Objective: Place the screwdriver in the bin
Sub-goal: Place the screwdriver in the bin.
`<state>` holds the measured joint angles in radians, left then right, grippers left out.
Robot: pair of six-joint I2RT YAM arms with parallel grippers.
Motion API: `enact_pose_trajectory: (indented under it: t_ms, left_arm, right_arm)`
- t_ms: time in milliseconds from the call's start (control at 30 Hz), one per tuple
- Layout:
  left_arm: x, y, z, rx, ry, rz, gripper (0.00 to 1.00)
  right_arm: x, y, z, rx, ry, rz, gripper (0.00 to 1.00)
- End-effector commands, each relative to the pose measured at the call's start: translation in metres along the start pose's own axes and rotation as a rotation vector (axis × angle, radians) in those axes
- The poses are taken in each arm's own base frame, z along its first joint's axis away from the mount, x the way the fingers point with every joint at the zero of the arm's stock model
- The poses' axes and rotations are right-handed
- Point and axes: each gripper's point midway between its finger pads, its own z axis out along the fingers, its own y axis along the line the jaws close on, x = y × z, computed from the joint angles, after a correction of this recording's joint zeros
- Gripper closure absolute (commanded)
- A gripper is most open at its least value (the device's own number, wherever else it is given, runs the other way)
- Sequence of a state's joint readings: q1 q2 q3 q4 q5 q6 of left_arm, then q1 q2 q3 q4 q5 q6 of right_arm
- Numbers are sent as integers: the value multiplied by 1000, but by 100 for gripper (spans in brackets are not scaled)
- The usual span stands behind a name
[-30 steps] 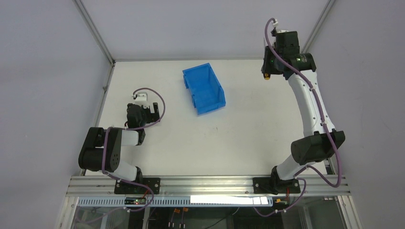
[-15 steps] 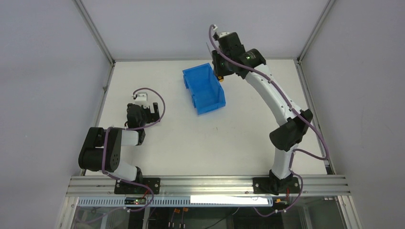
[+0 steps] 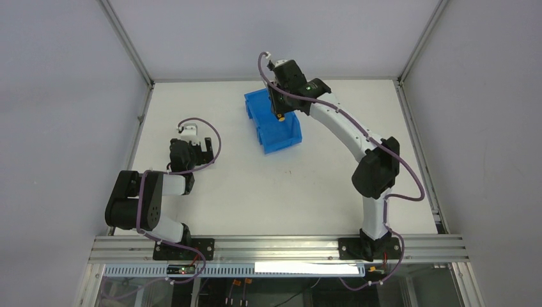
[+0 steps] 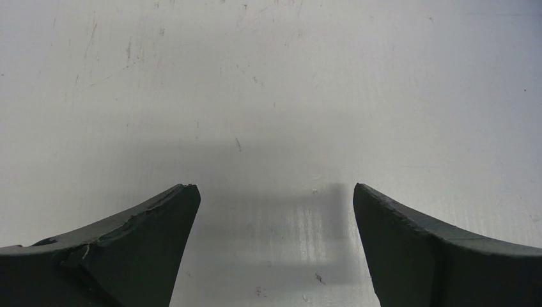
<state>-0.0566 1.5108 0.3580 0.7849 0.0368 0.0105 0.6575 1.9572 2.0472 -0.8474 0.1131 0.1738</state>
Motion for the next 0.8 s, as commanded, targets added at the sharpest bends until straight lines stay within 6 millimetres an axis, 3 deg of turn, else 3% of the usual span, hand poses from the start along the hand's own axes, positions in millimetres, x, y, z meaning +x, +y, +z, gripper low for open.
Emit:
enact_pose_trajectory:
  t_ms: [0, 500, 767]
  left_arm:
    - [-18, 1, 4, 6, -53, -9, 0]
    - [-18, 1, 4, 6, -53, -9, 0]
    - [-18, 1, 4, 5, -52, -10, 0]
  right_arm:
    - [6, 2, 26, -19, -37, -19, 88]
    - [82, -3, 111, -25, 93, -93, 89]
    - [98, -6, 134, -19, 93, -98, 88]
